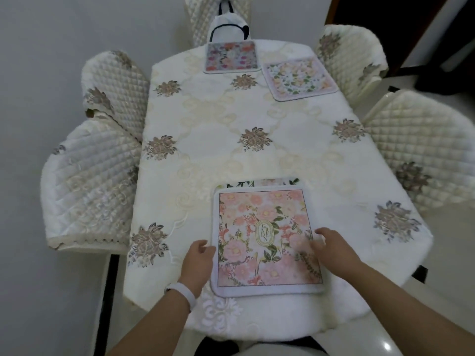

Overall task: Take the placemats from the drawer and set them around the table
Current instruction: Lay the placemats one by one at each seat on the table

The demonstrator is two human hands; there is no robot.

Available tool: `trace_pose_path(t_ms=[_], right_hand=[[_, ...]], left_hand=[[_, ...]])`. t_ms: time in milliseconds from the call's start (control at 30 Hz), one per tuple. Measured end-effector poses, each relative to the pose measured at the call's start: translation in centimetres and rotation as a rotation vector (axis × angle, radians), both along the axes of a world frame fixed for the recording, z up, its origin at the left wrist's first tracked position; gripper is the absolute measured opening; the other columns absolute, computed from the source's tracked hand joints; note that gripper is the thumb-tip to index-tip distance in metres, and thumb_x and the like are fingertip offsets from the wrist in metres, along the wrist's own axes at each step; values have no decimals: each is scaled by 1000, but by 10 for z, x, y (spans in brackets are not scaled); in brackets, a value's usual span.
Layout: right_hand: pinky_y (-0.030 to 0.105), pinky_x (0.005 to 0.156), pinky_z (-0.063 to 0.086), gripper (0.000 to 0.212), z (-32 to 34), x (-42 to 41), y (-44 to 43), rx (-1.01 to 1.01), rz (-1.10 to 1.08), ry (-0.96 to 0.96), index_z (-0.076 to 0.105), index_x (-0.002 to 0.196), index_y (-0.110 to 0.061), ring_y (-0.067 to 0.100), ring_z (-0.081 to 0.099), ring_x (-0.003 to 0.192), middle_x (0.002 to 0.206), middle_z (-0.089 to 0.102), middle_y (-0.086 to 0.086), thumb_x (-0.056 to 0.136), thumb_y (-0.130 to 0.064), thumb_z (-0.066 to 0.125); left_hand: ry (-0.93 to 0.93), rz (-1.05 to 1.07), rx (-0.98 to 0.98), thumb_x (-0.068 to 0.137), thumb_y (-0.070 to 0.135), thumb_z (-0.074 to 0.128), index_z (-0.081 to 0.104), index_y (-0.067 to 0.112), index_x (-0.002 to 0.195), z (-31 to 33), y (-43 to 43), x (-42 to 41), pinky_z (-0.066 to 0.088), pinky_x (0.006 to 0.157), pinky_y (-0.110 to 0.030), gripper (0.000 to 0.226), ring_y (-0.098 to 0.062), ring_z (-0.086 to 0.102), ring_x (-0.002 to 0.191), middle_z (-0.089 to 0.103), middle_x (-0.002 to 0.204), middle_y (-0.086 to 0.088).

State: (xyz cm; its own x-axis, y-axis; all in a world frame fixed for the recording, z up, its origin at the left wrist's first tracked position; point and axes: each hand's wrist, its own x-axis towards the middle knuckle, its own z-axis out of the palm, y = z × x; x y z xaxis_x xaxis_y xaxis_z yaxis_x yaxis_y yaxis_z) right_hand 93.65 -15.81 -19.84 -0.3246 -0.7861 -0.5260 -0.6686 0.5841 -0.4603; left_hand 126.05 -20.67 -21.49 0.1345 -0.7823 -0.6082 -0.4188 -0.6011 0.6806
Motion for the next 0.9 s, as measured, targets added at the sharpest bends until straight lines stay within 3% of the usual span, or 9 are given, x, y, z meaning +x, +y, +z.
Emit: trace_pose_path(t_ms=[133, 300, 400, 500, 633, 767, 900], right_hand=[[33, 89, 40, 50, 0, 1, -2, 1, -208, -169, 43, 143, -15, 20, 50, 106, 143, 48, 11, 98, -36, 53], [35, 87, 40, 54, -6, 5, -7, -25, -373, -232, 41, 143, -16, 22, 50, 103, 135, 53, 9, 96, -38, 55], [35, 84, 40, 52, -9, 4, -9, -50, -454, -260, 45, 139, -16, 23, 53, 99, 117, 57, 4, 94, -38, 58], [31, 73, 43, 38, -11, 0, -10, -65, -455, -273, 53, 127, -18, 17, 58, 88, 100, 60, -3, 93, -34, 61], [26, 58, 44, 15, -12, -2, -9, -55, -398, -359, 60, 105, -17, 12, 63, 80, 92, 67, -3, 91, -21, 63], [29, 62, 48, 11, -11, -3, -11, -58, -368, -388, 62, 99, -18, 18, 65, 81, 94, 69, 2, 90, -12, 61], [28, 60, 50, 15, -8, -3, -19, -51, -322, -429, 61, 102, -22, 17, 67, 81, 95, 69, -2, 89, -14, 60]], left_hand=[[47, 13, 51, 99, 27, 55, 50, 11, 134, 0, -18, -8, 47, 86, -36, 39, -24, 57, 106, 58, 119, -6], [133, 43, 95, 97, 24, 57, 57, 11, 122, 2, -31, -9, 55, 88, -46, 28, -29, 65, 98, 66, 108, -9], [160, 6, 133, 96, 24, 59, 60, 11, 120, 2, -38, -13, 52, 96, -53, 27, -33, 65, 104, 68, 112, -11], [143, -24, 119, 95, 21, 59, 64, 15, 106, 1, -43, -20, 57, 81, -44, 14, -30, 68, 93, 71, 103, -10], [94, -53, 77, 93, 8, 57, 64, 13, 96, 6, -43, -28, 49, 57, -27, 8, -21, 62, 72, 68, 87, -8], [64, -28, 54, 92, 3, 54, 63, 3, 95, 12, -39, -32, 45, 57, -29, 9, -23, 56, 69, 64, 85, -14], [54, 37, 0, 93, 4, 55, 65, 9, 93, 19, -29, -29, 46, 55, -28, 11, -22, 56, 70, 67, 88, -14]])
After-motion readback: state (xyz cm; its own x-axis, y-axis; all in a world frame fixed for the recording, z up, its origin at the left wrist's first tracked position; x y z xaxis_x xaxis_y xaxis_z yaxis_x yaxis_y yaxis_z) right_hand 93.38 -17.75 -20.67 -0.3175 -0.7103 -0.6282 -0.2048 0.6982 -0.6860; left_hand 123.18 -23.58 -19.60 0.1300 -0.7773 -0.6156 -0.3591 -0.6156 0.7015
